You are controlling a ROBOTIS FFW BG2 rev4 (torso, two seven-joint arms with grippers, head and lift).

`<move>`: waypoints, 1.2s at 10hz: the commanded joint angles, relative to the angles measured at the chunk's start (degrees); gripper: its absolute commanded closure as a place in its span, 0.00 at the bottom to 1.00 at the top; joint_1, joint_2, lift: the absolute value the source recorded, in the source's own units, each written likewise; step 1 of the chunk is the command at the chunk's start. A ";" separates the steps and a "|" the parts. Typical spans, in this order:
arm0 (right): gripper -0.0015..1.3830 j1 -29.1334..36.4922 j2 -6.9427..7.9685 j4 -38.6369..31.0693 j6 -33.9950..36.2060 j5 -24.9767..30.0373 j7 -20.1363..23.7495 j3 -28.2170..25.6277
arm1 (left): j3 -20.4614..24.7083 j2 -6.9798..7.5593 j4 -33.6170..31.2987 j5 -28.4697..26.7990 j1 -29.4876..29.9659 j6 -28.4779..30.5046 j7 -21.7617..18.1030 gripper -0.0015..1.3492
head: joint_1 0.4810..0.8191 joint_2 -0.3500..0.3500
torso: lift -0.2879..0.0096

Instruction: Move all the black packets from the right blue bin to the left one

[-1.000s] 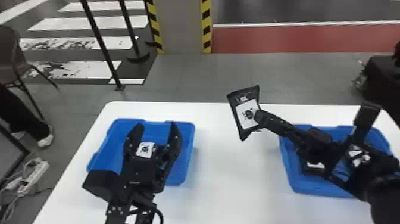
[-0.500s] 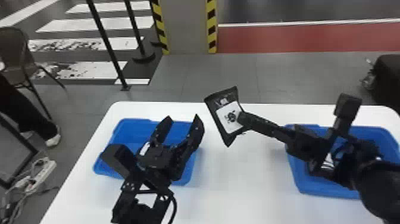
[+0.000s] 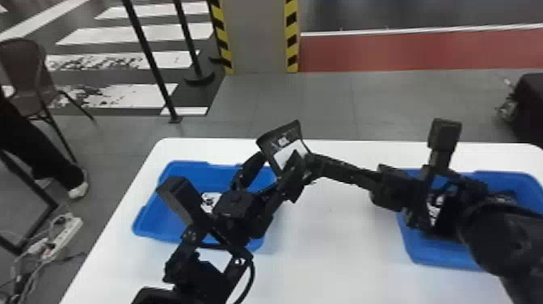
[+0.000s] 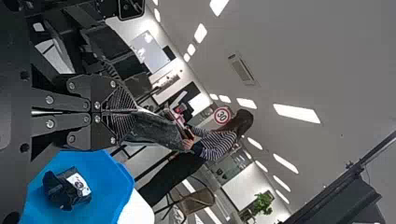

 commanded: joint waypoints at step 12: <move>0.13 0.59 0.26 2.44 -3.70 -0.71 -2.90 -0.37 | 2.37 -0.92 -3.89 -4.21 3.92 -10.05 5.74 0.90 | 0.63 0.76 | 0.60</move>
